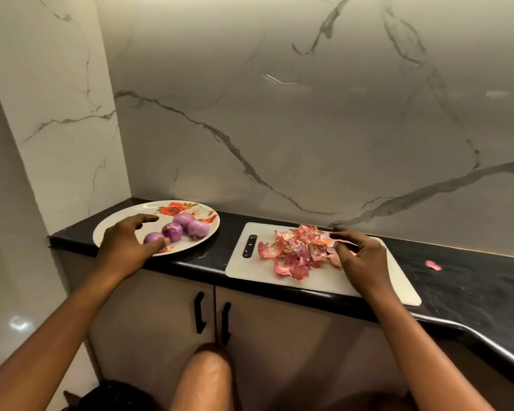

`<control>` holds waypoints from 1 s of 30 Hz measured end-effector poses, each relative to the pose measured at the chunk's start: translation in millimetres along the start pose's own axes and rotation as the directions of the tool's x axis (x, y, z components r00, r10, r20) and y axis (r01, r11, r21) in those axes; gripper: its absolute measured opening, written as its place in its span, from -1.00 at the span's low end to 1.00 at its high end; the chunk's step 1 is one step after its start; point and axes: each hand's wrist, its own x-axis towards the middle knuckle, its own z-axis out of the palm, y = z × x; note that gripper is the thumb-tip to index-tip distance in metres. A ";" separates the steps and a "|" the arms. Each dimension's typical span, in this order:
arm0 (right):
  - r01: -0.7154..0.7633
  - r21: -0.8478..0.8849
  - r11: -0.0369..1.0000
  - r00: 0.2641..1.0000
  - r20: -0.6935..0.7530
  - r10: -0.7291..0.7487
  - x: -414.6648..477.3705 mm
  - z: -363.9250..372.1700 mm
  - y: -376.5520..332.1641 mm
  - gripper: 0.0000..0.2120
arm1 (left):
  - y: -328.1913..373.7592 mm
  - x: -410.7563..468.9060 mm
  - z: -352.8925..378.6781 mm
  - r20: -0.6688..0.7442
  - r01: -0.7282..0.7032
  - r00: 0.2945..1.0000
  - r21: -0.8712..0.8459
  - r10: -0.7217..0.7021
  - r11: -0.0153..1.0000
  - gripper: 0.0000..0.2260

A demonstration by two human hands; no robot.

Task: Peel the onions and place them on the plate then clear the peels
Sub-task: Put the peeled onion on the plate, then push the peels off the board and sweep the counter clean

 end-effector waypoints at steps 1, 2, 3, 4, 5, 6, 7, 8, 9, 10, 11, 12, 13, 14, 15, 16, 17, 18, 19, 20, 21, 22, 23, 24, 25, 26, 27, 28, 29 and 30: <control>-0.016 -0.003 1.000 1.000 -0.001 0.016 0.4 0.9 0.3 -0.71 | 7.3 -5.9 1.3 -0.051 -0.043 0.998 0.010 0.043 0.999 -0.52; -0.033 -0.006 0.999 0.999 -0.004 0.033 0.4 0.6 0.7 -0.71 | 16.1 -11.4 3.6 -0.096 -0.099 0.990 0.017 0.100 0.995 -0.52; -0.050 -0.009 0.999 0.999 -0.008 0.050 0.4 1.0 0.5 -0.70 | 24.0 -16.3 5.6 -0.130 -0.156 0.979 0.026 0.158 0.988 -0.53; -0.069 -0.009 0.998 0.997 -0.017 0.069 0.6 1.0 0.1 -0.70 | 30.6 -21.2 8.6 -0.146 -0.209 0.966 0.034 0.212 0.977 -0.53; -0.089 -0.009 0.996 0.996 -0.032 0.089 1.1 -0.3 -0.3 -0.70 | 38.6 -26.2 13.2 -0.144 -0.261 0.954 0.036 0.263 0.965 -0.54; -0.110 -0.005 0.994 0.993 -0.048 0.110 0.9 -0.9 -1.2 -0.70 | 44.9 -31.3 18.3 -0.131 -0.306 0.942 0.028 0.307 0.951 -0.56; -0.129 0.001 0.992 0.989 -0.067 0.129 1.0 -2.4 -2.2 -0.70 | 52.9 -36.0 24.9 -0.110 -0.350 0.931 0.011 0.349 0.937 -0.58; -0.148 0.007 0.989 0.986 -0.080 0.148 0.9 -3.1 -3.4 -0.70 | 60.4 -40.6 31.6 -0.088 -0.379 0.922 -0.014 0.376 0.925 -0.61; -0.164 0.009 0.986 0.983 -0.086 0.164 0.9 -3.1 -3.9 -0.71 | 68.2 -44.9 38.0 -0.060 -0.392 0.919 -0.045 0.389 0.919 -0.64; -0.172 0.001 0.985 0.981 -0.086 0.172 1.2 -3.3 -3.9 -0.72 | 76.9 -48.4 44.8 -0.018 -0.389 0.921 -0.083 0.389 0.918 -0.67; -0.174 -0.015 0.985 0.982 -0.077 0.172 0.8 -2.1 -4.1 -0.73 | 82.7 -51.2 50.9 0.036 -0.374 0.924 -0.119 0.380 0.920 -0.68; -0.173 -0.033 0.984 0.983 -0.068 0.171 0.5 -1.6 -4.8 -0.74 | 88.3 -52.4 57.4 0.090 -0.360 0.923 -0.139 0.374 0.922 -0.68; -0.169 -0.051 0.984 0.984 -0.061 0.166 0.3 -0.9 -5.7 -0.75 | 92.8 -52.8 62.9 0.131 -0.347 0.922 -0.142 0.365 0.927 -0.69; -0.168 -0.061 0.984 0.985 -0.060 0.165 0.0 -0.2 -6.9 -0.76 | 96.3 -52.7 67.5 0.162 -0.334 0.921 -0.135 0.354 0.933 -0.70; -0.171 -0.063 0.983 0.984 -0.071 0.166 -0.2 -0.1 -7.8 -0.78 | 100.1 -51.2 71.3 0.185 -0.315 0.924 -0.132 0.336 0.940 -0.70; -0.177 -0.057 0.982 0.981 -0.086 0.172 -0.5 -0.1 -9.2 -0.79 | 103.4 -48.9 73.4 0.209 -0.283 0.930 -0.124 0.304 0.951 -0.70; -0.184 -0.046 0.982 0.978 -0.111 0.178 -0.7 -1.0 -9.9 -0.80 | 106.5 -44.8 75.8 0.241 -0.244 0.934 -0.107 0.264 0.964 -0.68; -0.198 -0.021 0.980 0.971 -0.140 0.193 -0.8 -2.2 -10.5 -0.81 | 108.2 -40.0 78.5 0.277 -0.210 0.935 -0.076 0.223 0.975 -0.65; -0.216 0.013 0.976 0.962 -0.170 0.215 0.9 -4.2 -11.5 -0.82 | 109.3 -33.1 81.5 0.318 -0.184 0.930 -0.040 0.187 0.982 -0.61; -0.242 0.040 0.969 0.949 -0.197 0.245 1.2 -6.1 -12.9 -0.82 | 110.8 -25.9 82.9 0.370 -0.160 0.917 -0.001 0.150 0.987 -0.57; -0.269 0.044 0.962 0.938 -0.215 0.272 0.8 -8.8 -13.0 -0.82 | 112.0 -20.1 83.9 0.414 -0.139 0.903 0.035 0.112 0.990 -0.53; -0.288 0.007 0.958 0.932 -0.229 0.282 1.6 -13.1 -11.6 -0.82 | 113.3 -13.5 86.4 0.451 -0.119 0.889 0.064 0.078 0.991 -0.50; -0.302 -0.071 0.951 0.933 -0.225 0.280 1.4 -18.2 -8.5 -0.82 | 113.0 -8.4 88.6 0.474 -0.103 0.879 0.091 0.048 0.990 -0.46; -0.317 -0.175 0.932 0.937 -0.210 0.279 1.8 -25.0 -6.1 -0.79 | 112.9 -3.5 90.3 0.489 -0.091 0.872 0.116 0.023 0.989 -0.44; -0.329 -0.286 0.900 0.940 -0.190 0.283 2.2 -32.7 -3.1 -0.75 | 113.0 1.4 93.5 0.498 -0.084 0.867 0.141 0.003 0.986 -0.42; -0.345 -0.381 0.858 0.938 -0.169 0.302 1.6 -41.0 -1.1 -0.69 | 112.8 5.1 95.0 0.506 -0.075 0.862 0.168 -0.021 0.983 -0.40; -0.354 -0.467 0.811 0.935 -0.156 0.319 1.1 -49.6 1.0 -0.64 | 113.1 8.9 97.9 0.515 -0.068 0.856 0.191 -0.041 0.979 -0.40; -0.363 -0.539 0.760 0.929 -0.146 0.340 0.1 -58.4 0.9 -0.60 | 114.0 12.2 100.3 0.520 -0.062 0.852 0.213 -0.059 0.975 -0.40; -0.374 -0.594 0.713 0.920 -0.138 0.367 -1.7 -65.9 0.8 -0.56 | 114.8 14.5 101.7 0.526 -0.061 0.847 0.237 -0.075 0.970 -0.43; -0.388 -0.635 0.668 0.905 -0.126 0.405 -0.7 -72.3 1.9 -0.50 | 117.4 19.0 105.2 0.534 -0.065 0.841 0.265 -0.091 0.962 -0.47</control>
